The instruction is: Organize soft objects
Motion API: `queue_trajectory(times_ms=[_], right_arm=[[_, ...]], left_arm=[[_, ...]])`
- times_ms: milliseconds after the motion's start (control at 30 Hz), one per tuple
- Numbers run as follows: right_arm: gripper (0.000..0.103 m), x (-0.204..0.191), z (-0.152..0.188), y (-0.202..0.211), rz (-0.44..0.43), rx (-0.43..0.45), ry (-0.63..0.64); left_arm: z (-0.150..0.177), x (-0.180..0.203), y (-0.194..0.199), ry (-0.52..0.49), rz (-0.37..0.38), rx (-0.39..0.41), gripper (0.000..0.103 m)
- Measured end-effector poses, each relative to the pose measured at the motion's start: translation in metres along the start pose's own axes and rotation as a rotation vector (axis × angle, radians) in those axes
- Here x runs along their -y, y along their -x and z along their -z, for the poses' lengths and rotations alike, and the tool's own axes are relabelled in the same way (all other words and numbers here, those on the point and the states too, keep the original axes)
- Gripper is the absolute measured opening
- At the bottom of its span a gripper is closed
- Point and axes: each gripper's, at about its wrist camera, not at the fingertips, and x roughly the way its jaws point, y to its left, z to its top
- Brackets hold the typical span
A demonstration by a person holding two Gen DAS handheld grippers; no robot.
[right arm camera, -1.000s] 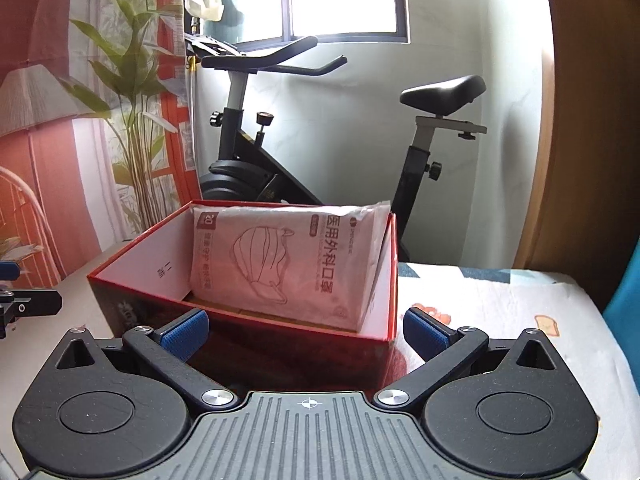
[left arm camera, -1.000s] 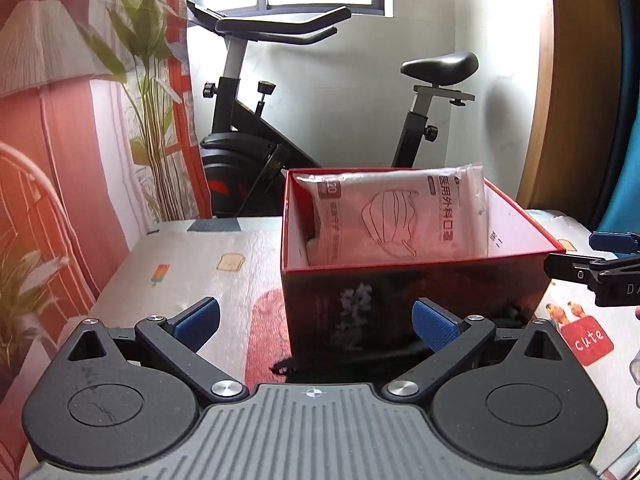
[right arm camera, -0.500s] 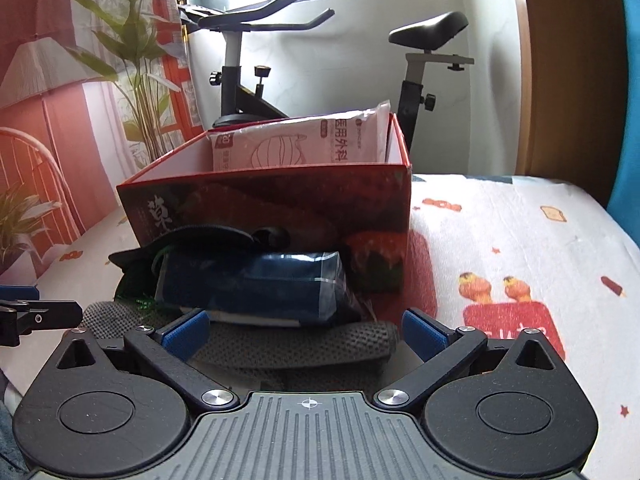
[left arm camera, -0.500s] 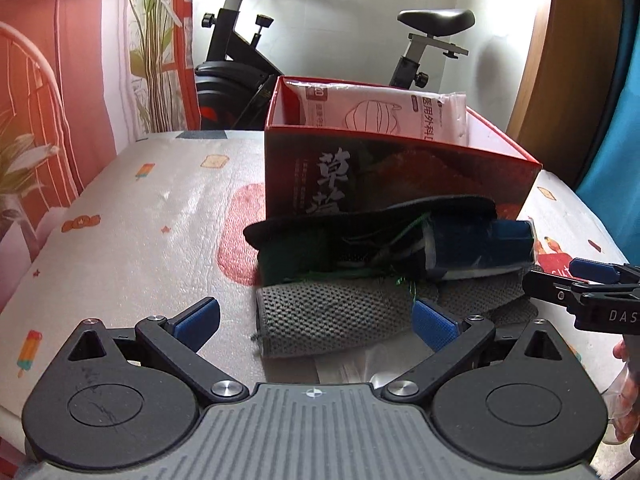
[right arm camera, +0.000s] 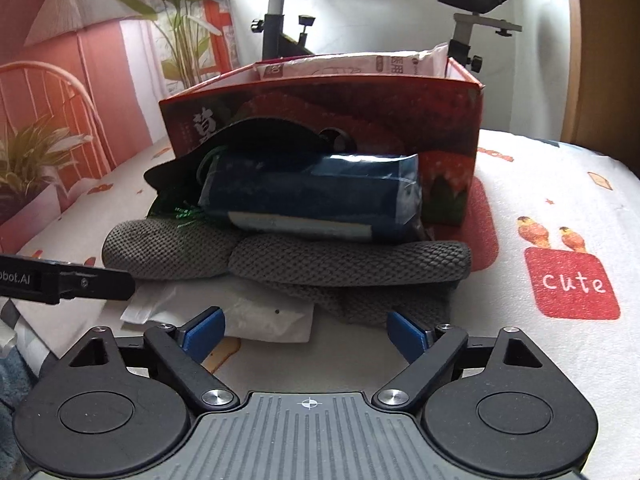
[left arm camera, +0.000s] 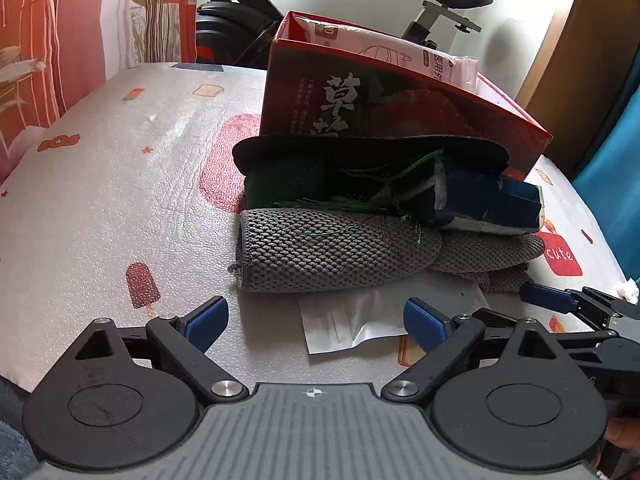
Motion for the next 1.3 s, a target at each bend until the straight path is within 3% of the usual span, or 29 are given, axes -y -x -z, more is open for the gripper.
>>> queue_trajectory(times_ms=[433,600,1167,1300], right_arm=[[0.072,0.001,0.004,-0.013,-0.06,-0.035,-0.033],[0.065,0.003,0.004,-0.016,-0.069,-0.032,-0.03],[0.062,-0.001,-0.007,-0.033,-0.061,-0.021,-0.018],[0.057,-0.003,-0.004,-0.027,-0.067,-0.04,-0.017]], left_arm=[[0.005,-0.006,-0.016,0.036,0.028,-0.037,0.082],[0.006,-0.006,-0.021,0.028,0.038,-0.039,0.073],[-0.005,0.004,-0.036,-0.012,0.053,-0.02,0.063],[-0.003,0.006,-0.036,-0.025,0.05,-0.013,0.063]])
